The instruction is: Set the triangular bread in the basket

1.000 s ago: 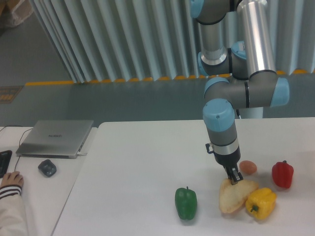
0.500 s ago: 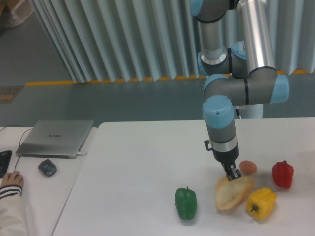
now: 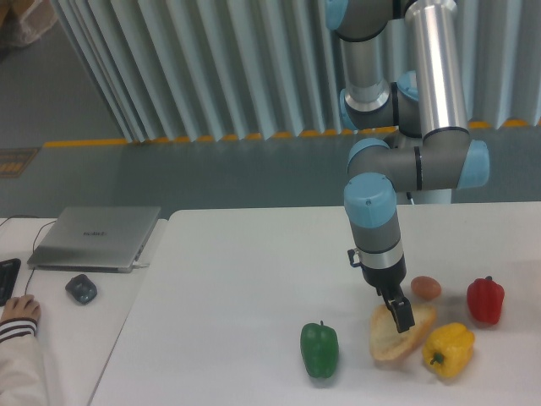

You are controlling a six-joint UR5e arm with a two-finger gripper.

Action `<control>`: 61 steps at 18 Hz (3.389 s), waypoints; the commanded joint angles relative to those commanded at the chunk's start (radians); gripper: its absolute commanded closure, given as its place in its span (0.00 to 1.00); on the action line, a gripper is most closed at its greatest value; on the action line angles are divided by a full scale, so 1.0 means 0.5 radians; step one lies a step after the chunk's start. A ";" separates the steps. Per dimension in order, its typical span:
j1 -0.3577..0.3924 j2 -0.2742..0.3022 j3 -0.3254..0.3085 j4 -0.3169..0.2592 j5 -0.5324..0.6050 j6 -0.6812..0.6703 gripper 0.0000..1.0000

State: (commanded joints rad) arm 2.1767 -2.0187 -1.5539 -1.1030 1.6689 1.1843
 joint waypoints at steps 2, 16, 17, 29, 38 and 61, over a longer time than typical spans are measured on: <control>-0.021 -0.024 0.000 0.018 0.015 -0.009 0.00; -0.028 -0.022 0.015 0.022 0.031 0.009 0.97; -0.028 -0.022 0.015 0.022 0.034 0.009 1.00; -0.003 0.110 0.132 -0.257 -0.067 -0.009 1.00; 0.205 0.172 0.279 -0.408 -0.129 0.337 1.00; 1.132 0.187 0.285 -0.402 -0.147 1.963 1.00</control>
State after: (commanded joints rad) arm 2.7426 -1.9251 -1.4112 -1.3039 1.5954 2.1656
